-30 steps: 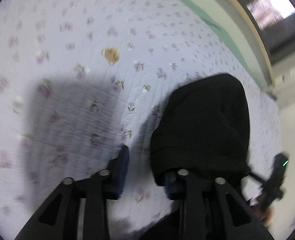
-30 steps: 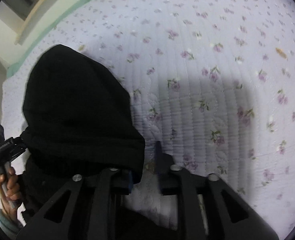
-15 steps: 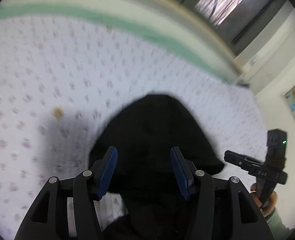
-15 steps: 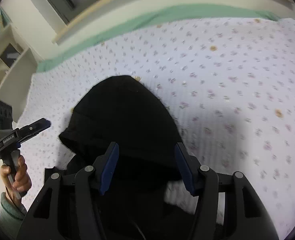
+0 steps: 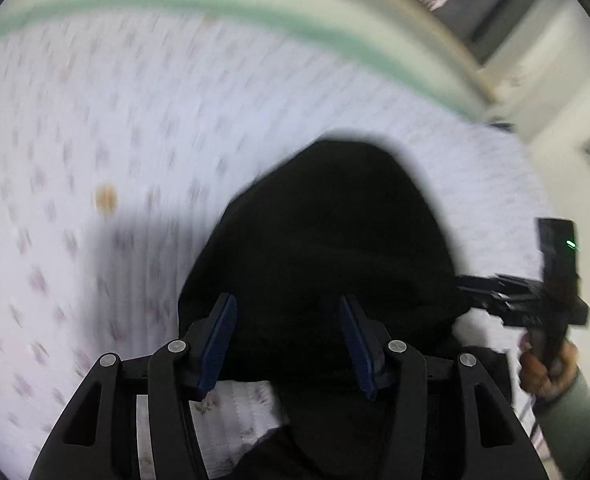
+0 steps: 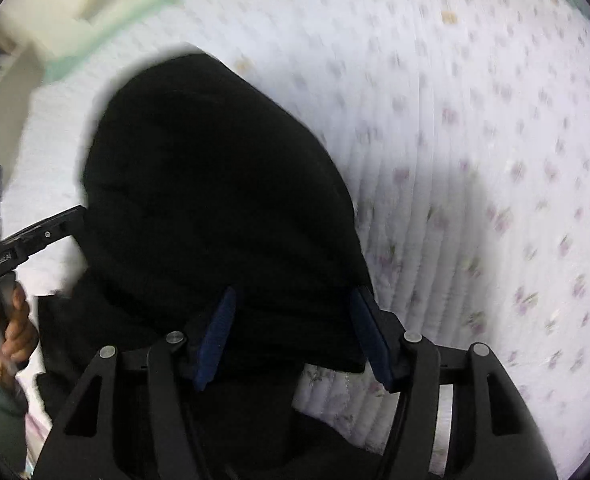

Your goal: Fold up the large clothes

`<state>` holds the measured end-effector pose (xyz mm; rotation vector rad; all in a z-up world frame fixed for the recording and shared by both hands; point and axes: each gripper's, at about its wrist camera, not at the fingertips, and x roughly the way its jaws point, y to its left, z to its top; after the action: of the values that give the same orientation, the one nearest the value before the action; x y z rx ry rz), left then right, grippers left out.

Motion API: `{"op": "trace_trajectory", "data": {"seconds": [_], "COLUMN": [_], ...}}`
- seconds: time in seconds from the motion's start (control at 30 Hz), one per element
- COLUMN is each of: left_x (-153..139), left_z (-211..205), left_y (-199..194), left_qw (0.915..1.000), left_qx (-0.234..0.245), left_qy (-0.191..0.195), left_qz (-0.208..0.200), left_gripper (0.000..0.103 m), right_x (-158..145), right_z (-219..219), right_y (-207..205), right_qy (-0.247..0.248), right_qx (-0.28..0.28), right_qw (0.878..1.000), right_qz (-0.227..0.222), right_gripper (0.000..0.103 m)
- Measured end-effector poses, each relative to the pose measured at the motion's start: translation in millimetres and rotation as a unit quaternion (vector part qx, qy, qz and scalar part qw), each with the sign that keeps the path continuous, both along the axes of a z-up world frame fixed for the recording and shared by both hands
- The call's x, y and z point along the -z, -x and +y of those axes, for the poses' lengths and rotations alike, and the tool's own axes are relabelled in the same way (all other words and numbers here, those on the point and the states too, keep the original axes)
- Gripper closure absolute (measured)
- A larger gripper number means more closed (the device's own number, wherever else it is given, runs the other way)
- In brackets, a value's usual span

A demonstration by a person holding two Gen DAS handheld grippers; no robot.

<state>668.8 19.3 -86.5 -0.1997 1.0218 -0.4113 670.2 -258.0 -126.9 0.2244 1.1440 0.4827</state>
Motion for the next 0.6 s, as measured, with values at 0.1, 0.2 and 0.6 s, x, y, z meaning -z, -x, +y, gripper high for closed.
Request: {"op": "trace_trajectory", "data": {"seconds": [0.1, 0.2, 0.6], "left_x": [-33, -30, 57], "left_z": [7, 11, -1], "left_y": [-15, -53, -117], "left_qw": [0.9986, 0.9972, 0.9801], "left_qx": [0.032, 0.057, 0.077], "left_qy": [0.035, 0.048, 0.112], "left_qz": [-0.023, 0.000, 0.145], "left_gripper": [0.017, 0.017, 0.055], "right_x": [-29, -29, 43], "right_z": [-9, -8, 45], "right_y": [-19, -46, -101], "right_qy": [-0.011, -0.006, -0.077], "right_qx": [-0.007, -0.021, -0.117], "right_qw": [0.999, 0.999, 0.988], "right_qz": [-0.041, -0.045, 0.062], "right_gripper": [0.025, 0.021, 0.058]}}
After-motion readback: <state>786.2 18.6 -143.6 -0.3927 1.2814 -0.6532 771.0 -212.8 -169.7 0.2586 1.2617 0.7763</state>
